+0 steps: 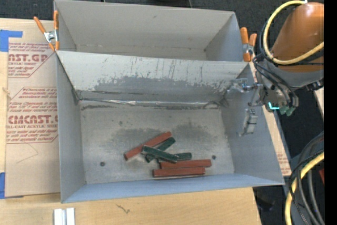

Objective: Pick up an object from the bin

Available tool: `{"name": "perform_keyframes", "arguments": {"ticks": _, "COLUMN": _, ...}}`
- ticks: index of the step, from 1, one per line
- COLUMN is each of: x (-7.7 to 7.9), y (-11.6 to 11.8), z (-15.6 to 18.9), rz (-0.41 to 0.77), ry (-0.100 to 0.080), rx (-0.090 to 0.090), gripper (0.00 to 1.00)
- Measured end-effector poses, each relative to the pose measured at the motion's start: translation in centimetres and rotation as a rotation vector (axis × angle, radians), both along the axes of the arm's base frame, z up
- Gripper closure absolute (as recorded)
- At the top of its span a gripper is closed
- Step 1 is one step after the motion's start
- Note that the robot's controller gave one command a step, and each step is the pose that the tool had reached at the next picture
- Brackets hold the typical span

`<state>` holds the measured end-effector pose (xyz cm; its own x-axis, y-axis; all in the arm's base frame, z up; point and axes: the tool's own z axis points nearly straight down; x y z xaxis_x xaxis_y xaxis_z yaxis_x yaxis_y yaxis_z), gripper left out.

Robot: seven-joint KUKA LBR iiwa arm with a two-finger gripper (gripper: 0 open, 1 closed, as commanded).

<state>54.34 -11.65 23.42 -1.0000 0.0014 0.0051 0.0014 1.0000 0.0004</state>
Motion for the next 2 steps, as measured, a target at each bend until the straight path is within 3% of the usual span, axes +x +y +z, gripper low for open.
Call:
{"name": "perform_keyframes", "arguments": {"ticks": 1, "x": 0.2, "y": 0.1, "z": 0.4, "rz": 0.002, "ry": -0.008, "rx": -0.001, "gripper": 0.0}}
{"name": "perform_keyframes", "arguments": {"ticks": 2, "x": -1.5, "y": 5.7, "z": -5.3, "rz": 0.121, "ry": -0.009, "rx": -0.001, "gripper": 0.0}}
